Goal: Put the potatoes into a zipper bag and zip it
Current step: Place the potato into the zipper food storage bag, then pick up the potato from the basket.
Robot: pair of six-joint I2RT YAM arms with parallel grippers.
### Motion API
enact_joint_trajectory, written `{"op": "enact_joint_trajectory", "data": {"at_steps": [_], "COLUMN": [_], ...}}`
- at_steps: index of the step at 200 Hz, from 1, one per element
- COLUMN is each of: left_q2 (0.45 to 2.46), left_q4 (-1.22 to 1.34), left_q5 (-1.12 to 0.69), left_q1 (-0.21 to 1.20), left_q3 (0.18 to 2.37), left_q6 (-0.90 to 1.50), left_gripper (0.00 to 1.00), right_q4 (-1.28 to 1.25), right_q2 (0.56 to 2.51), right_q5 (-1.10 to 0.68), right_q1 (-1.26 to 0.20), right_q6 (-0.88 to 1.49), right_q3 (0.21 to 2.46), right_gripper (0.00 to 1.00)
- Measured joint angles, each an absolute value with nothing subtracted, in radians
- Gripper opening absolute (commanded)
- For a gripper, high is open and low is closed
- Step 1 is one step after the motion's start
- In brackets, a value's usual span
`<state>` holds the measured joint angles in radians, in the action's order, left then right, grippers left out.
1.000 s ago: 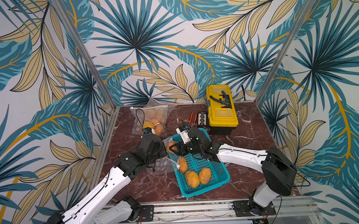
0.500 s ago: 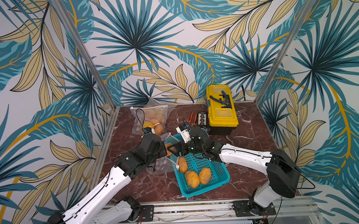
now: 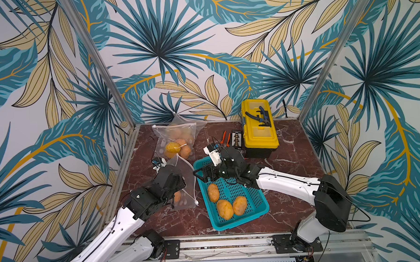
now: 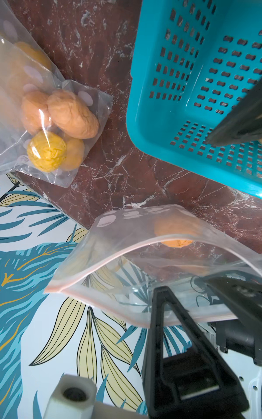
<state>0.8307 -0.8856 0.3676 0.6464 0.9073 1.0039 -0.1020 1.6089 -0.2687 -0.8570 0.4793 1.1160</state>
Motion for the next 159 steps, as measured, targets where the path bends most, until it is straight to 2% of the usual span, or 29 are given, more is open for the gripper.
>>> {"op": "enact_joint_trajectory", "data": {"at_steps": [39,85,159], "left_q2": [0.928,1.079,1.077], "left_q4": [-0.917,-0.917,-0.918], "left_q5": [0.379,0.336,0.31], "left_q1": [0.646,0.646,0.646], "left_q3": [0.941,0.986,1.002], "left_q6": [1.011,0.992,0.983], "left_gripper": [0.0,0.0,0.0], "right_q4": [-0.089,-0.035,0.027], "right_q2": [1.609,1.63,1.646], "right_q5": [-0.2,-0.088,0.021], "right_q1": [-0.859,-0.858,-0.858], "right_q6": [0.474,0.47,0.47], "right_q3": [1.106,1.095,1.071], "right_gripper": [0.88,0.82,0.77]}}
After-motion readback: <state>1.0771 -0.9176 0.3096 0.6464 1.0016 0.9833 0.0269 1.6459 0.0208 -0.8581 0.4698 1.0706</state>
